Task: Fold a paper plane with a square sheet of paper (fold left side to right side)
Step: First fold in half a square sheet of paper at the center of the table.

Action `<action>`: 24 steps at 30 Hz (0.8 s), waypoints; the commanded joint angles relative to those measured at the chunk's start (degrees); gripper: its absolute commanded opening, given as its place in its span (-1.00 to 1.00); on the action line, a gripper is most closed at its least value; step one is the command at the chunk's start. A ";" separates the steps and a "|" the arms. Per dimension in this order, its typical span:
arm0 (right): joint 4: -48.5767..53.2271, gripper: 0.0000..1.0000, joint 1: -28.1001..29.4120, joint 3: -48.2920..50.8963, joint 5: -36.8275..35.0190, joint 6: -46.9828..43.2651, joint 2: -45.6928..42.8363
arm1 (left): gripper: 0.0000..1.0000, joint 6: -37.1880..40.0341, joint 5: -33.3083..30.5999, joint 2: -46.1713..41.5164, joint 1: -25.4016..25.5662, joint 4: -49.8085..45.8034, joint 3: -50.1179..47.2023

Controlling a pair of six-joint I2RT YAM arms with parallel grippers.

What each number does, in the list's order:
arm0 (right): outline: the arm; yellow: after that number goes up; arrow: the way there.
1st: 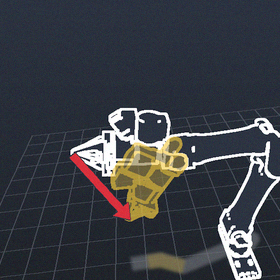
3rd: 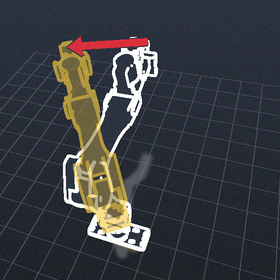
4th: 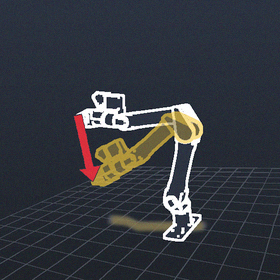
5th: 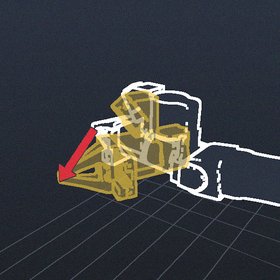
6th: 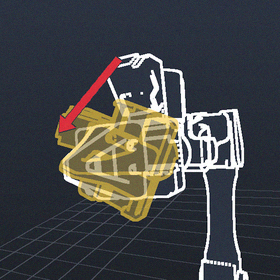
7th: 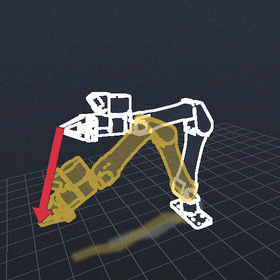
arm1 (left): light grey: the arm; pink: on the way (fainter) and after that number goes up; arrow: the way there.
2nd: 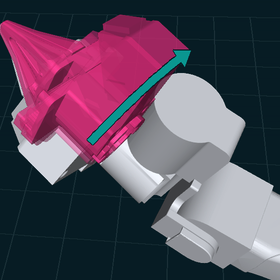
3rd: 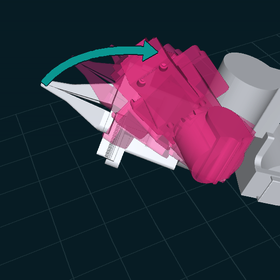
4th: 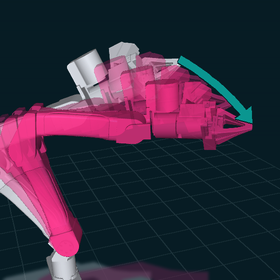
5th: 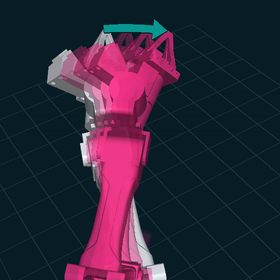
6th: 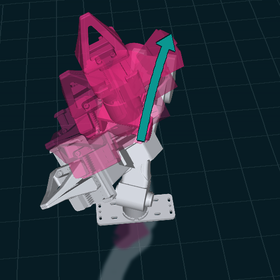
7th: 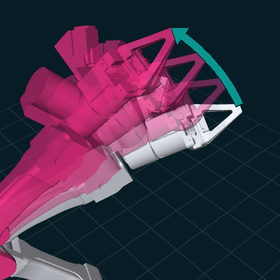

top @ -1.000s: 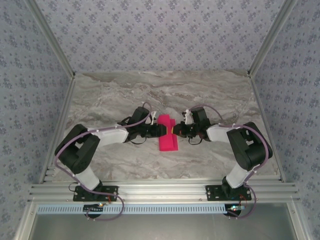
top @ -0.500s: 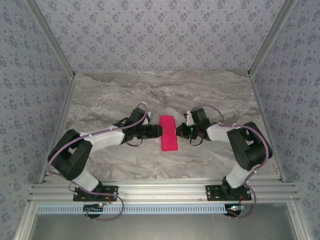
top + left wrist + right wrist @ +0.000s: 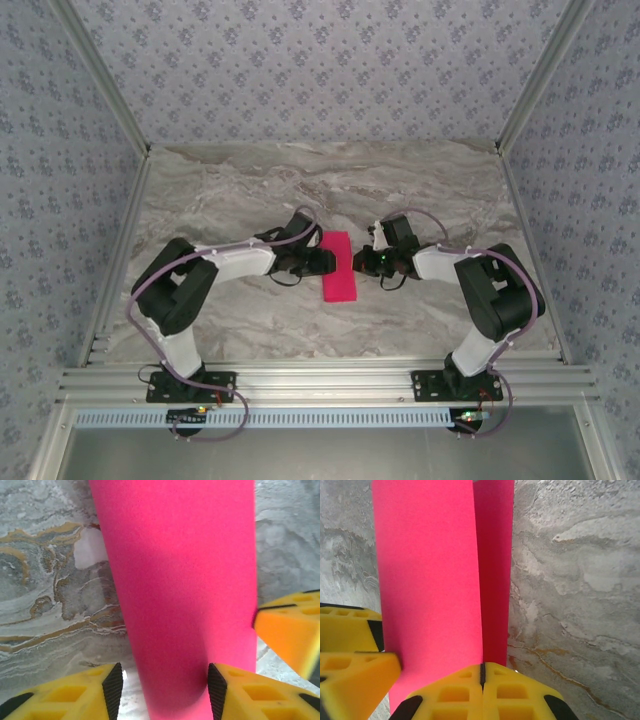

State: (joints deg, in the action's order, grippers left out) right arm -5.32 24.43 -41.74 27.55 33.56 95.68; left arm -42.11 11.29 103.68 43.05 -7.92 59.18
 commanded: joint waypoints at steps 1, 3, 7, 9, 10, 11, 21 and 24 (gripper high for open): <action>1.86 -0.94 0.02 -1.42 -1.32 -1.05 0.03 | -0.05 -0.25 -3.20 1.62 0.71 -5.21 2.41; 2.08 -0.90 -0.05 -1.26 -1.36 -1.13 -0.62 | -0.05 -0.35 -3.47 2.37 0.78 -5.74 2.63; 4.00 -0.75 -0.22 -0.23 -4.21 -1.99 -4.48 | -0.05 -0.50 -3.54 3.36 0.83 -5.85 2.94; 5.53 -0.57 -0.47 1.14 -7.06 -2.57 -8.03 | -0.06 -0.35 -3.63 3.70 0.98 -6.16 3.00; 6.48 -0.49 -0.61 1.75 -8.24 -2.82 -9.56 | -0.06 -0.32 -3.70 3.79 0.92 -6.30 3.10; 7.47 -0.43 -0.91 2.35 -9.37 -3.17 -11.43 | -0.05 -0.26 -3.71 3.93 0.96 -6.53 3.22; 15.64 -0.27 -3.75 6.70 -13.94 -5.90 -23.17 | -0.10 0.95 -4.17 5.12 1.57 -7.99 4.03; 16.31 -0.27 -4.49 7.54 -13.81 -6.17 -24.30 | -0.11 1.99 -4.17 5.13 1.63 -8.85 4.41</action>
State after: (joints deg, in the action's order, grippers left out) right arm 7.44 20.67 -35.31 15.38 28.77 72.69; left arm -41.74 8.03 106.30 43.99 -13.76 62.98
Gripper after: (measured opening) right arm 0.365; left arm 0.449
